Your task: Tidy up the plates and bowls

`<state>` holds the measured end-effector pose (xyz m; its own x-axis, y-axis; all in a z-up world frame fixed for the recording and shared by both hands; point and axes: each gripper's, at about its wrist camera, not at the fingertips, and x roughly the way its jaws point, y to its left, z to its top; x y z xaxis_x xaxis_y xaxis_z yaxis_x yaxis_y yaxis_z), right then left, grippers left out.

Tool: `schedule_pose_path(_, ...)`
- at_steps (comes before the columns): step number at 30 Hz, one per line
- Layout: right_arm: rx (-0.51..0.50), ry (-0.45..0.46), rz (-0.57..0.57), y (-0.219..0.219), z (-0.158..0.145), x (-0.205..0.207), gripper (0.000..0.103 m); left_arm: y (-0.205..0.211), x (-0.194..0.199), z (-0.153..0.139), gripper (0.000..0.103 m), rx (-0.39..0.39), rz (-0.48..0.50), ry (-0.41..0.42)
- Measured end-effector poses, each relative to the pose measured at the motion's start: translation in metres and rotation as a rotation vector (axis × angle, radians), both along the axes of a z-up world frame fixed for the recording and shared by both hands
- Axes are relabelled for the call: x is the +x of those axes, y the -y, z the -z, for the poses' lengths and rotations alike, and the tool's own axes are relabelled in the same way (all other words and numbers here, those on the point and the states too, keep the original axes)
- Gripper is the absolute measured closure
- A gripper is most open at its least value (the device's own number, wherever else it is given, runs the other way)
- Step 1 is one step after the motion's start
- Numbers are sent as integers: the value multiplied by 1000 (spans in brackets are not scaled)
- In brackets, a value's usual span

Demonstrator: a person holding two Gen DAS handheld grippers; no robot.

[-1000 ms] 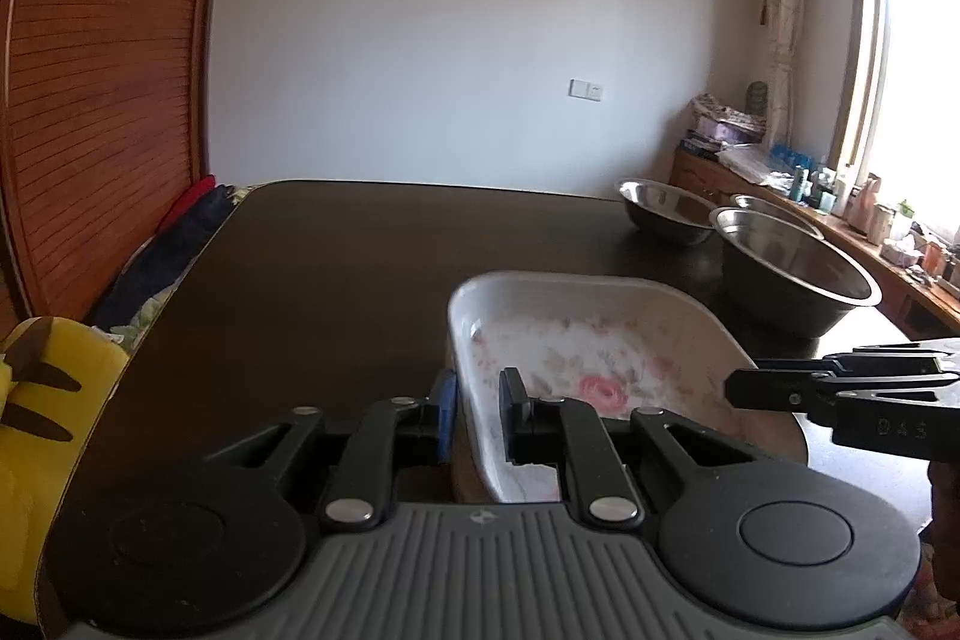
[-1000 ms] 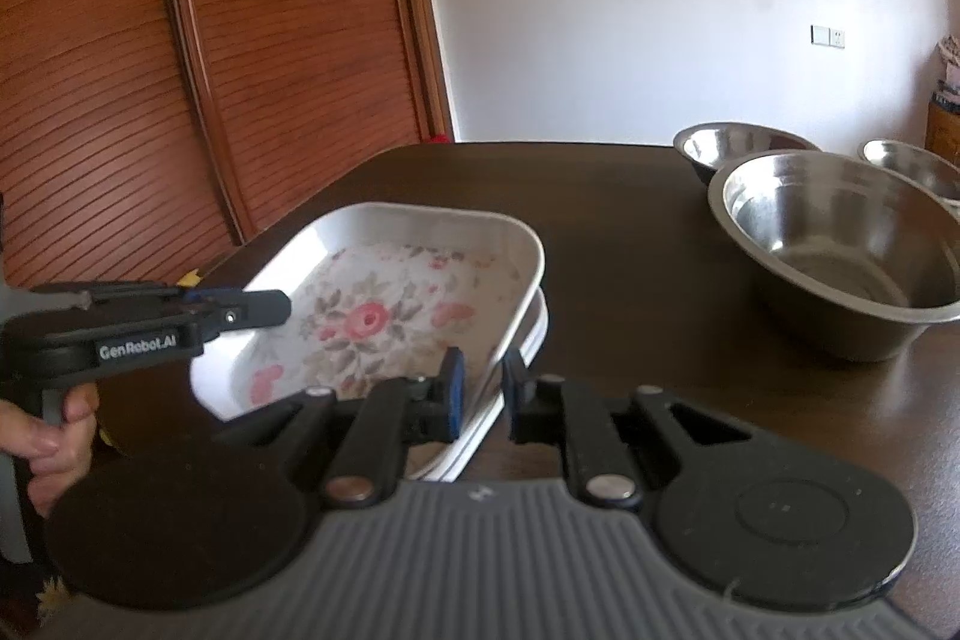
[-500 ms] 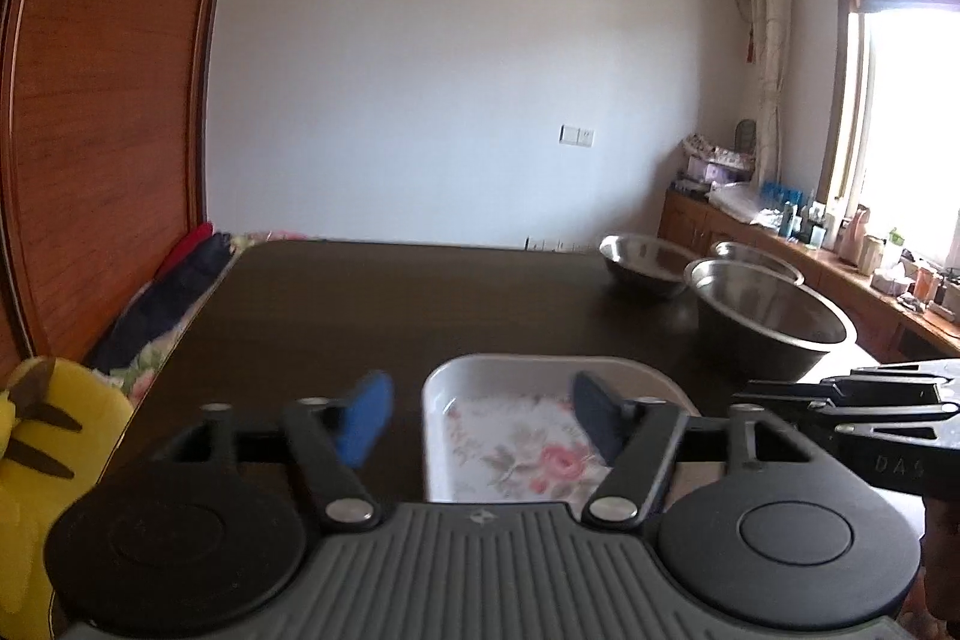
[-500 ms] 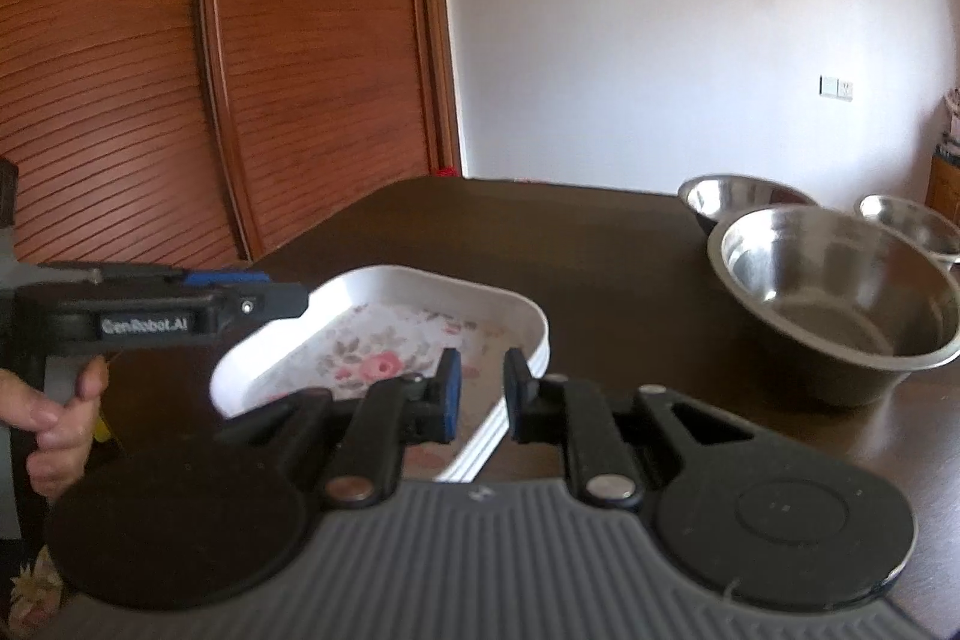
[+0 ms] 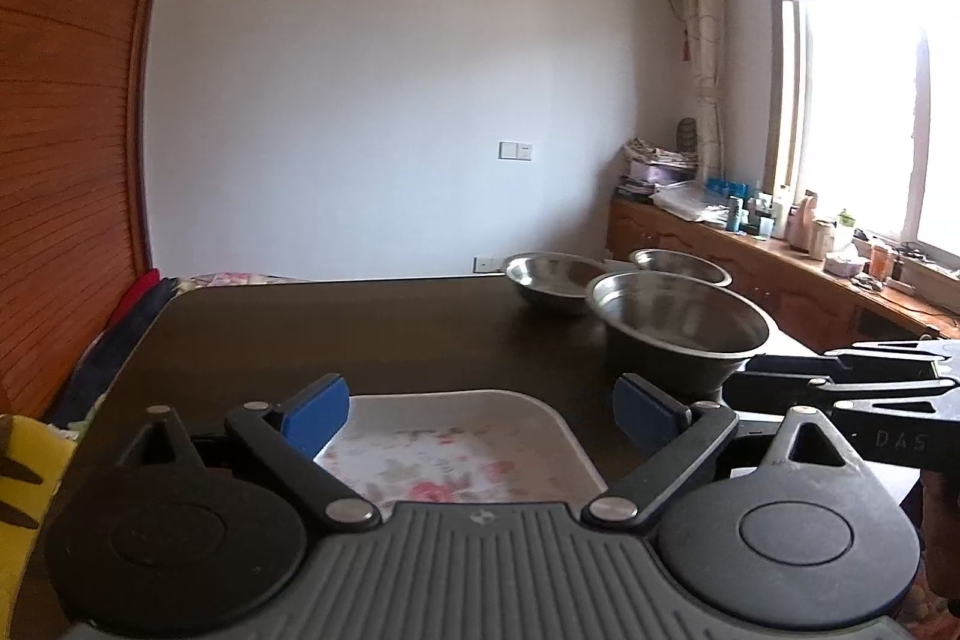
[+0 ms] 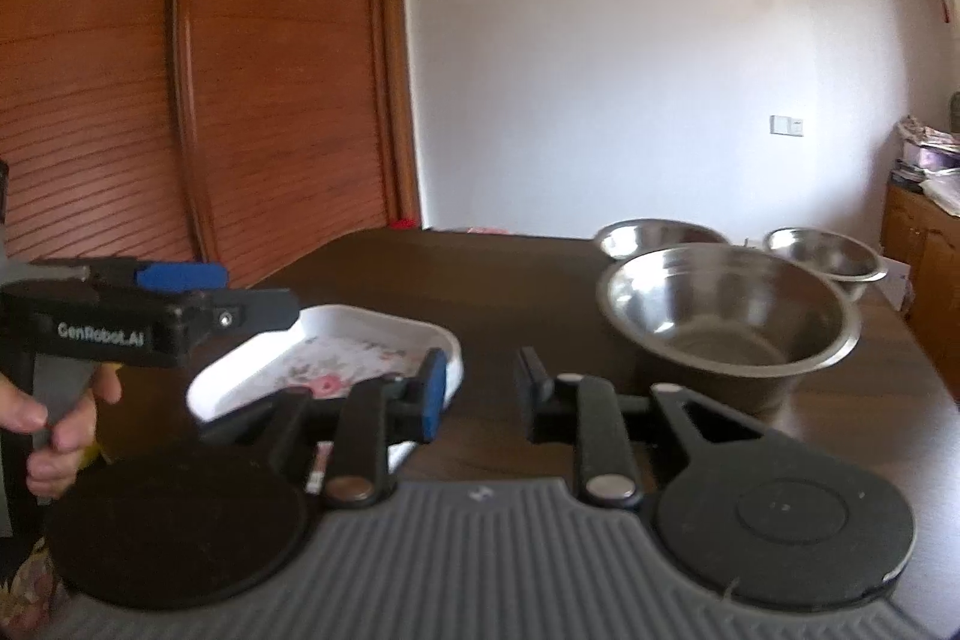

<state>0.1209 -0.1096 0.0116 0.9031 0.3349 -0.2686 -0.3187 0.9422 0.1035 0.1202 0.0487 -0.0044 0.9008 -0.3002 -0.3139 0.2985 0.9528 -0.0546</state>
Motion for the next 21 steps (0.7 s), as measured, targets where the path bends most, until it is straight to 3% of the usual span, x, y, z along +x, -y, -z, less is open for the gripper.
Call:
schedule_pose_path(2, 2, 7, 22, 9, 0, -1, 73, 8, 1, 0, 0, 3, 10, 3)
schedule_pose_path(7, -3, 22, 80, 33, -1, -4, 48, 27, 5, -3, 0, -13, 51, 1)
schedule_pose_path(12, 14, 33, 128, 58, -4, -4, 40, 50, 8, -5, 0, 15, 82, 6)
schedule_pose_path(14, 14, 44, 146, 65, -5, -3, 29, 57, 11, -5, 0, 19, 90, 6)
schedule_pose_path(16, 12, 59, 158, 73, -6, -2, 10, 64, 16, -5, 0, 19, 95, 6)
schedule_pose_path(18, 3, 73, 163, 78, -6, 0, 2, 70, 21, -5, 0, 21, 99, 2)
schedule_pose_path(21, 8, 64, 171, 88, -6, 9, 0, 78, 30, -5, 0, 31, 103, -3)
